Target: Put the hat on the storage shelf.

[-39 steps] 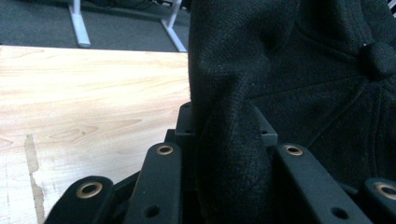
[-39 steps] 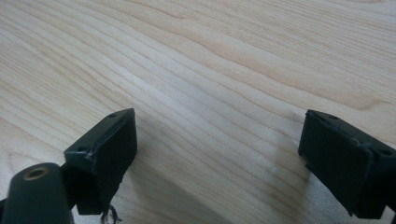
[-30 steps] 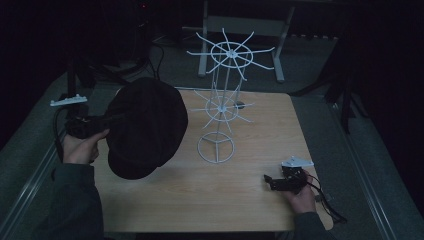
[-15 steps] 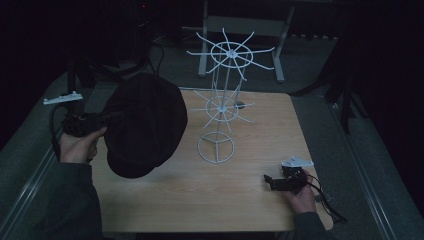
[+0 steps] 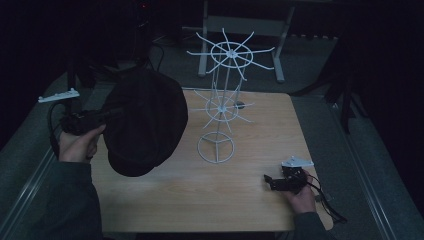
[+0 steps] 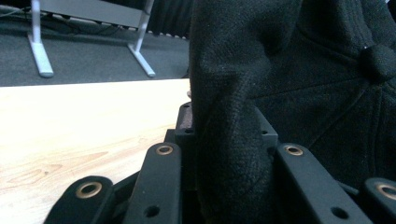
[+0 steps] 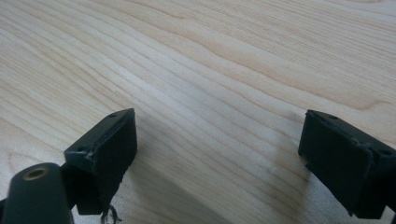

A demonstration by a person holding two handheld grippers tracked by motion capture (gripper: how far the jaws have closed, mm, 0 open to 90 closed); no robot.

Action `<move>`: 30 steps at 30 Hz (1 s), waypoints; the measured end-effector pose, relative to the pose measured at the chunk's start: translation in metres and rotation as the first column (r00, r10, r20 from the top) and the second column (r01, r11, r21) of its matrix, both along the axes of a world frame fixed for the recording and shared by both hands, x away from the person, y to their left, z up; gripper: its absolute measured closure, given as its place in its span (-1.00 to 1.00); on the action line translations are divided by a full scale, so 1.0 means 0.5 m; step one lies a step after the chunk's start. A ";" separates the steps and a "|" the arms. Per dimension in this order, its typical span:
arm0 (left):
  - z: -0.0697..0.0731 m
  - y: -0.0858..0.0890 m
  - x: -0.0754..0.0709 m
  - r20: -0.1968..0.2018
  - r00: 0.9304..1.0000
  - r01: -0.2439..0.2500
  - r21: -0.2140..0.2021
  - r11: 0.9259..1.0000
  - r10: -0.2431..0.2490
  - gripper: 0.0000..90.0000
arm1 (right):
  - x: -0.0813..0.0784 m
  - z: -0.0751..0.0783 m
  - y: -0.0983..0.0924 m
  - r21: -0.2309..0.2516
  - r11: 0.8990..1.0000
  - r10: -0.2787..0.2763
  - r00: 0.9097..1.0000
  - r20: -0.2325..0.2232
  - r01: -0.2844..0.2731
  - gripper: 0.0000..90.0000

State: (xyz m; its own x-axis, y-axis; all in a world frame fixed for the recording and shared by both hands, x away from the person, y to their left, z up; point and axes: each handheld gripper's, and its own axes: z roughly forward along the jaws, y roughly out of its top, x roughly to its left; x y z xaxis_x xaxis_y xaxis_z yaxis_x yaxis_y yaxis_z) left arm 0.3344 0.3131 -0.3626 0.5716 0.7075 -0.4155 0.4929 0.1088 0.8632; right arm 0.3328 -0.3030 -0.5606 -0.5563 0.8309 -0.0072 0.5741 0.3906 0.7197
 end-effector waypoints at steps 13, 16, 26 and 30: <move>0.017 -0.014 0.009 0.024 1.000 0.019 -0.035 0.999 -0.018 0.62 | 0.000 0.000 0.000 0.000 1.000 0.000 1.000 0.000 0.000 -0.75; 0.018 -0.014 0.009 0.025 0.999 0.023 -0.045 0.999 -0.022 0.62 | 0.000 0.000 0.000 0.000 1.000 0.000 1.000 0.000 0.000 -0.75; 0.021 -0.016 0.010 0.035 0.999 0.034 -0.066 0.997 -0.032 0.62 | 0.000 0.000 0.000 0.000 1.000 0.000 1.000 0.000 0.000 -0.75; 0.026 -0.018 0.010 0.044 0.998 0.040 -0.070 0.997 -0.037 0.62 | 0.000 0.000 0.000 0.000 1.000 0.000 1.000 0.000 0.000 -0.75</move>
State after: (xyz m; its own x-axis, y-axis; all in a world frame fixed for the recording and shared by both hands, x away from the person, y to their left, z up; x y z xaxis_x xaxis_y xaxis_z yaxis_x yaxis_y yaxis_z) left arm 0.3396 0.3043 -0.3495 0.6164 0.6542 -0.4382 0.4610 0.1514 0.8744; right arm 0.3328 -0.3030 -0.5606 -0.5564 0.8309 -0.0072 0.5741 0.3906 0.7196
